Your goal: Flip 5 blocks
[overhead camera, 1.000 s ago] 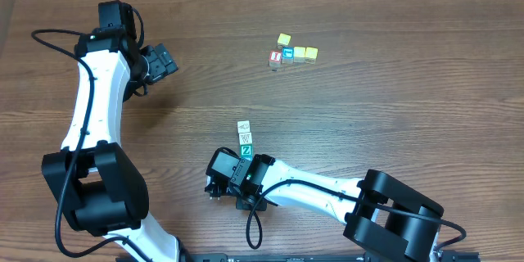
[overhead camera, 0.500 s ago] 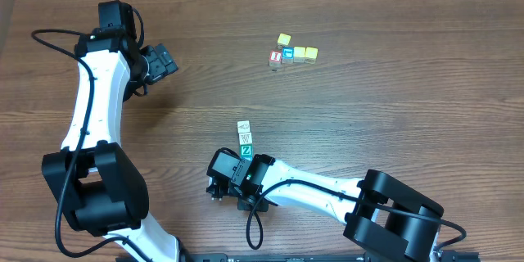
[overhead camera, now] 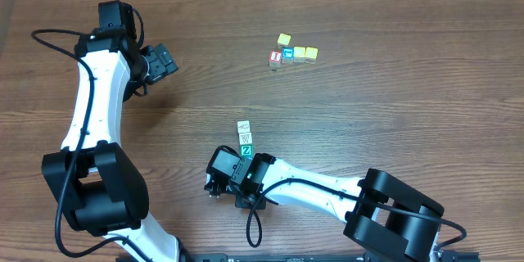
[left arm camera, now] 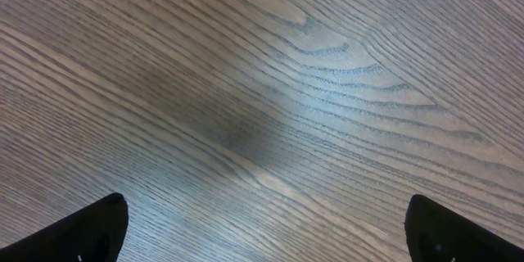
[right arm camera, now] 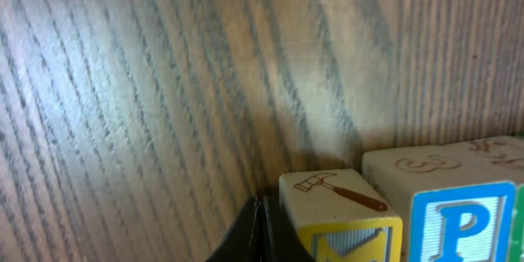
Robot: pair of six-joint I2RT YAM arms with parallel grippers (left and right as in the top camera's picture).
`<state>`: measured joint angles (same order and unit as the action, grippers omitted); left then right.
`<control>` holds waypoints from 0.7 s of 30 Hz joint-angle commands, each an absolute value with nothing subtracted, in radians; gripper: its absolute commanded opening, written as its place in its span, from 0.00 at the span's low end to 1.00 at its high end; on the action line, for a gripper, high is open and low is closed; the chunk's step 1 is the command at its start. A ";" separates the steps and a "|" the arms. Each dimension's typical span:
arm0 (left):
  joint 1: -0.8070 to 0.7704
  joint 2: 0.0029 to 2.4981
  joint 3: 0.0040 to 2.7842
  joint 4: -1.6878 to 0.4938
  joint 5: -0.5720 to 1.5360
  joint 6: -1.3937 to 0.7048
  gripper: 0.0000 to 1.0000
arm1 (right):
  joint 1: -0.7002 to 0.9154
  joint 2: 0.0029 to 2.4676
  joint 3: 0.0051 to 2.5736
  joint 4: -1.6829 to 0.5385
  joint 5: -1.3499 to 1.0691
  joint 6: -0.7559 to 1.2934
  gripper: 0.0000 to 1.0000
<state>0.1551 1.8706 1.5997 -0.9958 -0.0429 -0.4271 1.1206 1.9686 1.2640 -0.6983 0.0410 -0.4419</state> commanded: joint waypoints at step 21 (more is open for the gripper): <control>0.157 1.884 1.605 -0.994 -0.059 -0.427 1.00 | 1.102 1.943 1.320 -0.676 -0.127 -0.336 0.04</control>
<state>0.1551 1.8706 1.5997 -0.9958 -0.0429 -0.4271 1.1088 1.9686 1.2697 -0.6636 -0.0753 -0.4030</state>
